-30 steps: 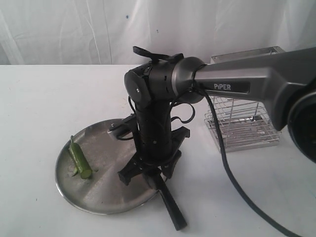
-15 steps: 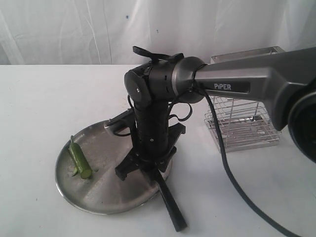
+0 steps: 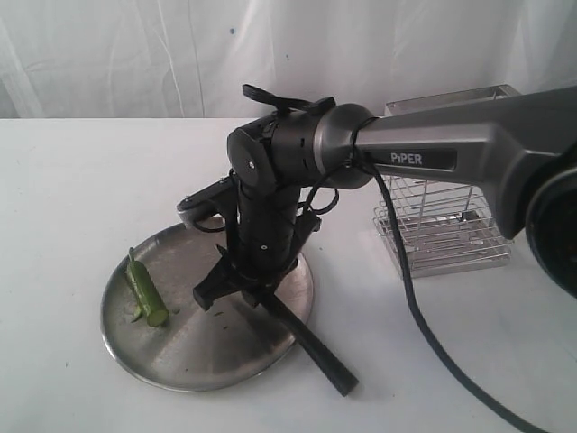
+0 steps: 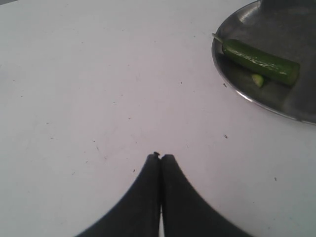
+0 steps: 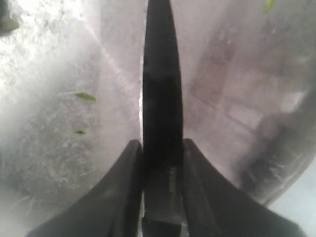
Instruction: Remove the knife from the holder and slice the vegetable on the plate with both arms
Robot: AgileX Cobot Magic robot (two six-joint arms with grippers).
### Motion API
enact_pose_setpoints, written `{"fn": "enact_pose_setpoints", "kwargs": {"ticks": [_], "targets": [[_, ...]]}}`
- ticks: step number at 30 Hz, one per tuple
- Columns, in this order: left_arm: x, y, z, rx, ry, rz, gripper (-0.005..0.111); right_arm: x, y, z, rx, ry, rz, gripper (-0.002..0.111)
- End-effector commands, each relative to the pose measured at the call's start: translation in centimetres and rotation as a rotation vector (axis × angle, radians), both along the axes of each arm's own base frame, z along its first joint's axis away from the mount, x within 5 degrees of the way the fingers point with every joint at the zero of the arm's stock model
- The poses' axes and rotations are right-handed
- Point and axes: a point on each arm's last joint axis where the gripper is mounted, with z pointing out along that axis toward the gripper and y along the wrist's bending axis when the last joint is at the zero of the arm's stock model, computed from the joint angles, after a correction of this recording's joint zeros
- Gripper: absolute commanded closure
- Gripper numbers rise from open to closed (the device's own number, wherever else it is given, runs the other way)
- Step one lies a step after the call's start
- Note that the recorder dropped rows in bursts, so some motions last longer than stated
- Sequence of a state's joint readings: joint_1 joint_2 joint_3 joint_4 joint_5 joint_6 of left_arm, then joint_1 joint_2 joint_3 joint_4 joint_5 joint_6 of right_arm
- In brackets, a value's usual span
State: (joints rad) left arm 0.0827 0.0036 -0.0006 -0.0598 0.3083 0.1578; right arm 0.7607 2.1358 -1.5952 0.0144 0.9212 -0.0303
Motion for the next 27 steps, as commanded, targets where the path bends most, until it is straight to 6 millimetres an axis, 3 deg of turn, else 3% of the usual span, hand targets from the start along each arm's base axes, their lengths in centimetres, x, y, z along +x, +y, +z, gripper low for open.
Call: {"fn": "enact_pose_setpoints", "kwargs": {"ticks": [1, 4, 13, 21, 27], "targets": [[-0.01, -0.05, 0.01, -0.005, -0.004, -0.005, 0.107, 0.64, 0.2, 0.71, 0.058, -0.066, -0.038, 0.1], [-0.01, -0.05, 0.01, -0.005, -0.004, -0.005, 0.107, 0.88, 0.43, 0.81, 0.088, -0.091, -0.055, 0.107], [-0.01, -0.05, 0.01, -0.005, -0.004, -0.005, 0.107, 1.4, 0.91, 1.08, 0.152, -0.145, -0.078, 0.105], [-0.01, -0.05, 0.01, -0.005, -0.004, -0.005, 0.107, 0.94, 0.48, 0.84, 0.098, -0.093, -0.077, 0.074], [-0.01, -0.05, 0.01, -0.005, -0.004, -0.005, 0.107, 1.18, 0.76, 0.98, 0.135, -0.119, -0.086, 0.071]]}}
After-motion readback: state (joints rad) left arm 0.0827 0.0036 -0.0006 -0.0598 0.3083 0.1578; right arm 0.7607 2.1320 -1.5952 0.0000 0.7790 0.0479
